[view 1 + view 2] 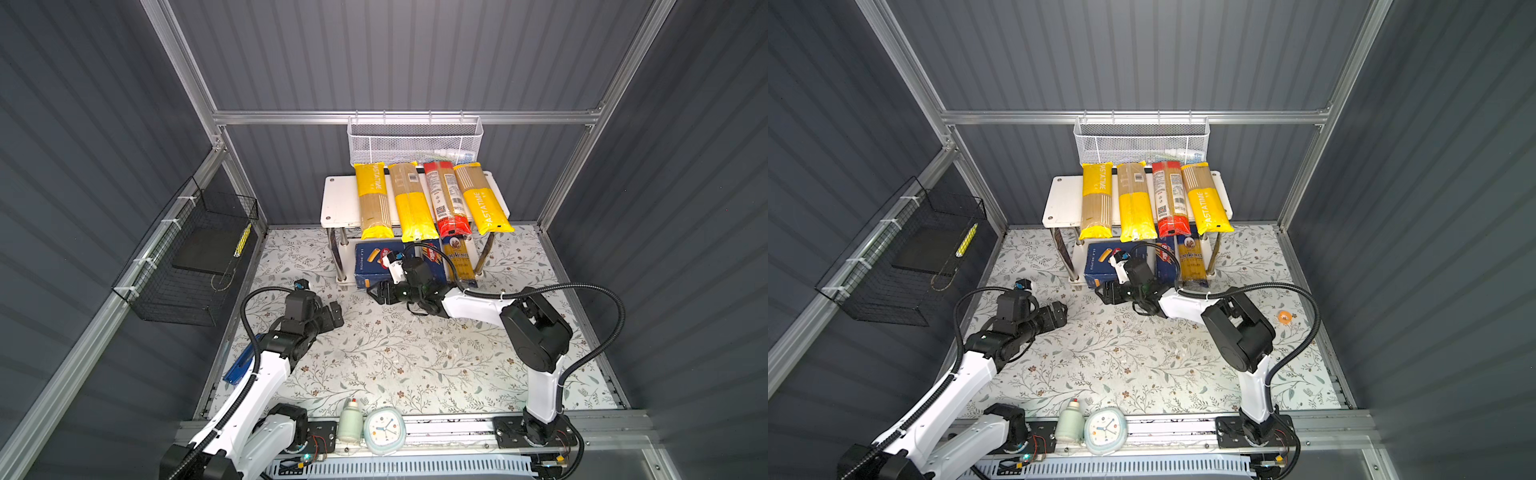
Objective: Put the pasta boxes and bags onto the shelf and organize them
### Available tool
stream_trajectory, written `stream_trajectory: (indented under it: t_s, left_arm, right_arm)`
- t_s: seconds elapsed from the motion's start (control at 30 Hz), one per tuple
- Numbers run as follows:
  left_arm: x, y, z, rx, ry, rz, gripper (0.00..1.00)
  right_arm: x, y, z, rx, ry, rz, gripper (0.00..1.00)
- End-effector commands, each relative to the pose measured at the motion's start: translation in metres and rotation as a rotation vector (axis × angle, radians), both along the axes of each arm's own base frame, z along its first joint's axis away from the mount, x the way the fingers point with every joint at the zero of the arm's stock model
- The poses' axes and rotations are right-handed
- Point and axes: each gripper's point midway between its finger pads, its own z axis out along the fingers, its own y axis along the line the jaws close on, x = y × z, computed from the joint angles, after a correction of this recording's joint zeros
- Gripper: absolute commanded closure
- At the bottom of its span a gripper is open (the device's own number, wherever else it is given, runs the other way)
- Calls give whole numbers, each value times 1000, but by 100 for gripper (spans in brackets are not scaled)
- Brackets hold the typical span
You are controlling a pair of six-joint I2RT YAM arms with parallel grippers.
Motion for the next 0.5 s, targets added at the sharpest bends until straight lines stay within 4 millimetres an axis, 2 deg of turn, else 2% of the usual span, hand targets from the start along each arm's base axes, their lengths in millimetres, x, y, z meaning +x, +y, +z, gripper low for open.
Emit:
stream_trajectory:
  t_s: [0.0, 0.3, 0.47]
  left_arm:
    - [5, -1, 4, 10, -20, -14, 1]
    - [7, 1, -1, 20, -15, -6, 1]
    - [14, 6, -1, 50, -40, 7, 1]
  right_arm:
    - [16, 1, 11, 16, -38, -5, 28]
    - [29, 11, 10, 13, -41, 16, 28]
    - [32, 9, 13, 12, -45, 10, 28]
